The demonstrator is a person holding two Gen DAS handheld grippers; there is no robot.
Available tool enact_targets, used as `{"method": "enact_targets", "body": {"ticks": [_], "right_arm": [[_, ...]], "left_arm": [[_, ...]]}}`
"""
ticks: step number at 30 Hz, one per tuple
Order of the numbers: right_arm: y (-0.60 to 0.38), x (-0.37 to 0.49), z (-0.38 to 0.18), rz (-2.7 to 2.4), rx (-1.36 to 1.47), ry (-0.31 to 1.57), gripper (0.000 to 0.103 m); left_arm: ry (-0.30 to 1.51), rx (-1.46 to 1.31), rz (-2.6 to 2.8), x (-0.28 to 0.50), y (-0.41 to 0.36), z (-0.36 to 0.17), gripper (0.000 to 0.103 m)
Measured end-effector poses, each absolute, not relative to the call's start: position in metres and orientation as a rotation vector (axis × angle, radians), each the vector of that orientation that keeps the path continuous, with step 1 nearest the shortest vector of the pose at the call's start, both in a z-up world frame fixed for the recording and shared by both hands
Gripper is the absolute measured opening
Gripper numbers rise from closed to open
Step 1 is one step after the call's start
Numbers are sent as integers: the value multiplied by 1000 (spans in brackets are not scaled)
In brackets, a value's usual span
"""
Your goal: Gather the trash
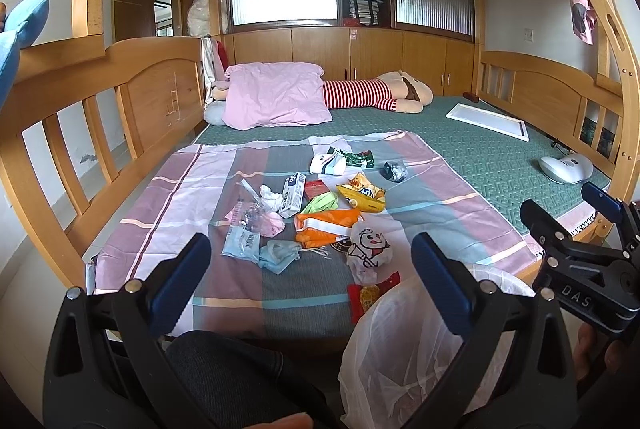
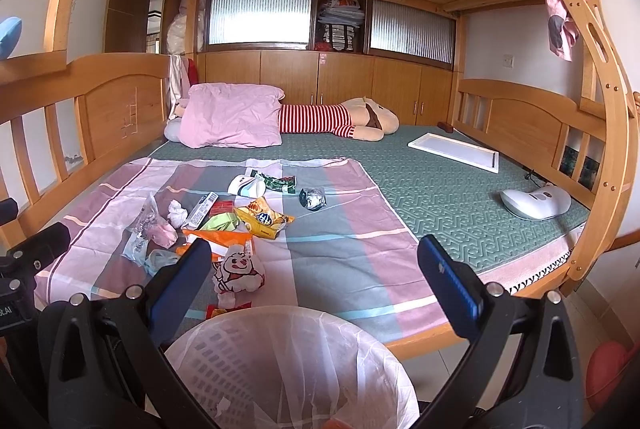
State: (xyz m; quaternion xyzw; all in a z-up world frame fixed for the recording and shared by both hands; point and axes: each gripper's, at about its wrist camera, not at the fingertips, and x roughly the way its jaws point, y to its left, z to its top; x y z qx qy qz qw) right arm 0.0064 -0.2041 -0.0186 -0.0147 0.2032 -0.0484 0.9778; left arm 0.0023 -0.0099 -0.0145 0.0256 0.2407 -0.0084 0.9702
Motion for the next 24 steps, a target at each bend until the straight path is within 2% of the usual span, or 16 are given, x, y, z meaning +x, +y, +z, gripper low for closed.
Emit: {"method": "enact_targets", "body": {"ticks": [24], "right_arm": [[-203, 9, -21, -93, -19, 424, 100]], "left_arm": [[503, 57, -22, 5, -11, -16, 100]]}}
